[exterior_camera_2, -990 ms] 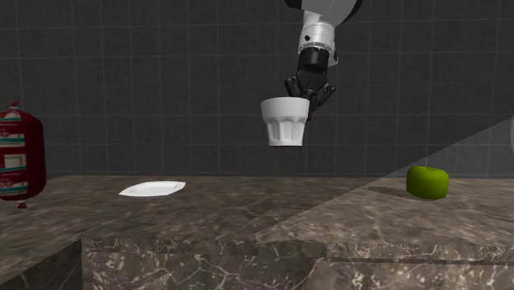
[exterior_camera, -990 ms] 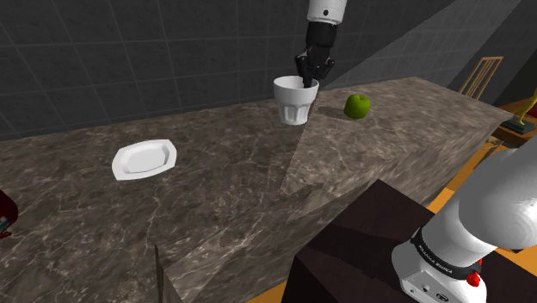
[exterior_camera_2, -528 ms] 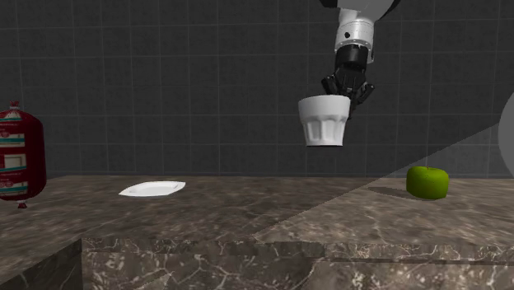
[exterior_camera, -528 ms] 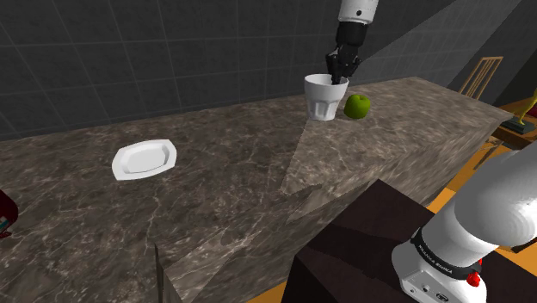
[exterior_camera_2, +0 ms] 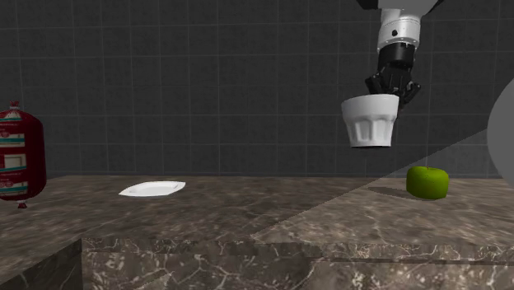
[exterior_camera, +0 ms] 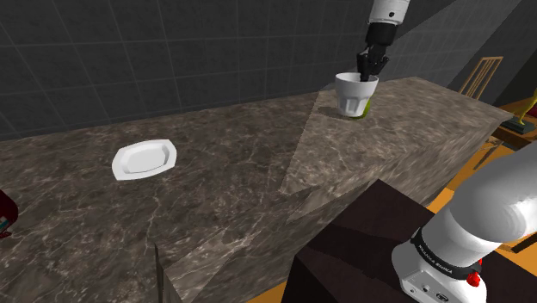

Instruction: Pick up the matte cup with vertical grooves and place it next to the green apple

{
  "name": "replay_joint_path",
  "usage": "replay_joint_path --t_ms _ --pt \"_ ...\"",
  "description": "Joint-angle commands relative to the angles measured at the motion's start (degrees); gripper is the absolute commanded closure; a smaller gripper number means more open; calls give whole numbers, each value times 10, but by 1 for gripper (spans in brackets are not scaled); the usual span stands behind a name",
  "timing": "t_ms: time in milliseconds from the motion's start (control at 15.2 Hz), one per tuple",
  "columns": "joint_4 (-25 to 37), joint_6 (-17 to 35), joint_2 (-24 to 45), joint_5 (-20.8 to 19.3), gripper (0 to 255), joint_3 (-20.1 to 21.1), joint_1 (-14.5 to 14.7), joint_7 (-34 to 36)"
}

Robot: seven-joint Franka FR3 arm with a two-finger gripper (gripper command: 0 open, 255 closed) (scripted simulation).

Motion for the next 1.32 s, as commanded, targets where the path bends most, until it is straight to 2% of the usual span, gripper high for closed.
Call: replay_joint_path --t_ms 0,528,1254 --pt "0 -6 -3 -11 255 -18 -13 -29" --pt "55 -24 43 -42 255 -100 -61 -155" --pt "-21 60 52 -40 255 -105 -62 -163"
